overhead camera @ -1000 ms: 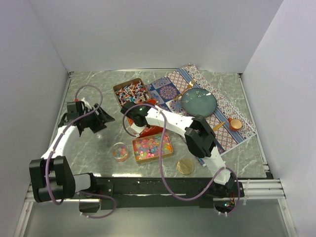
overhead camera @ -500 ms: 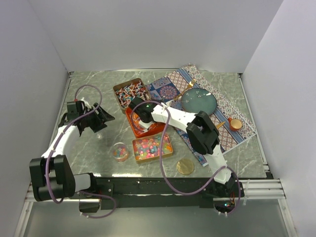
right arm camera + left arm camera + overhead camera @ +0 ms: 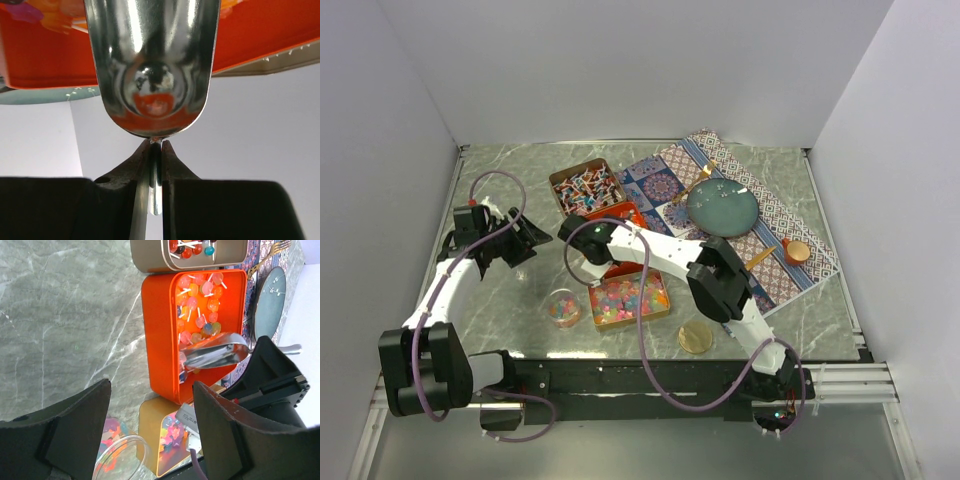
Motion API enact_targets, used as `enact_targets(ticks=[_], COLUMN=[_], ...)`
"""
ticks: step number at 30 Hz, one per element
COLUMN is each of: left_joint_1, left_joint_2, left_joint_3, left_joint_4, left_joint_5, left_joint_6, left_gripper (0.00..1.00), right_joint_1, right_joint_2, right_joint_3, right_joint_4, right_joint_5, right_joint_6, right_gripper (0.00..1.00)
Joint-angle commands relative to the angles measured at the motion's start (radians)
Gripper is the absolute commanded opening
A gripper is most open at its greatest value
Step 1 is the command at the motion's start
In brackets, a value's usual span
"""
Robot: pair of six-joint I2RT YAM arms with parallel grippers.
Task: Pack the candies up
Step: Scoop the fake candies from the storage box.
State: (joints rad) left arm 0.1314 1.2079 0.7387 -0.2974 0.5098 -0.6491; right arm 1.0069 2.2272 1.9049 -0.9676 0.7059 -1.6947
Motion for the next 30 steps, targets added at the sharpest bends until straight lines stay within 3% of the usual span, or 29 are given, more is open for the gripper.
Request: enact_targets(ticks=[1, 10, 16, 22, 28, 29, 30], left_joint_1=[0.002, 0.002, 0.002, 0.002, 0.002, 0.002, 0.002], left_joint_2=[-0.008, -0.010, 0.010, 0.033, 0.022, 0.019, 0.019], left_joint_3=[-0.010, 0.011, 0.014, 0.016, -0.080, -0.113, -0.125], left_joint_4=[0.034, 0.029, 0.017, 0.004, 0.000, 0.015, 0.023], left_joint_5=[0.019, 0.004, -0.017, -0.027, -0.040, -0.034, -0.037], left_joint_6=[-0.001, 0.008, 0.025, 0.029, 0.006, -0.001, -0.020], left_gripper=[0.72, 0.73, 0.73, 0.73, 0.49, 0.37, 0.31], right_joint_1=[0.012, -0.004, -0.014, -0.037, -0.063, -0.064, -0.067], right_joint_2=[0.012, 0.080, 0.038, 0.043, 0.025, 0.022, 0.026], right_joint_3=[-0.004, 0.068, 0.020, 0.040, -0.012, -0.004, 0.003], right_joint_4=[-0.057, -0.134, 0.013, 0.024, 0.102, 0.109, 0.106], right_joint_5=[-0.046, -0.252, -0.387, -0.506, -0.565, -0.578, -0.592], right_joint_6=[0.040, 0.193, 0.202, 0.228, 0.247, 0.265, 0.274], right_gripper=[0.00, 0.00, 0.00, 0.00, 0.00, 0.00, 0.00])
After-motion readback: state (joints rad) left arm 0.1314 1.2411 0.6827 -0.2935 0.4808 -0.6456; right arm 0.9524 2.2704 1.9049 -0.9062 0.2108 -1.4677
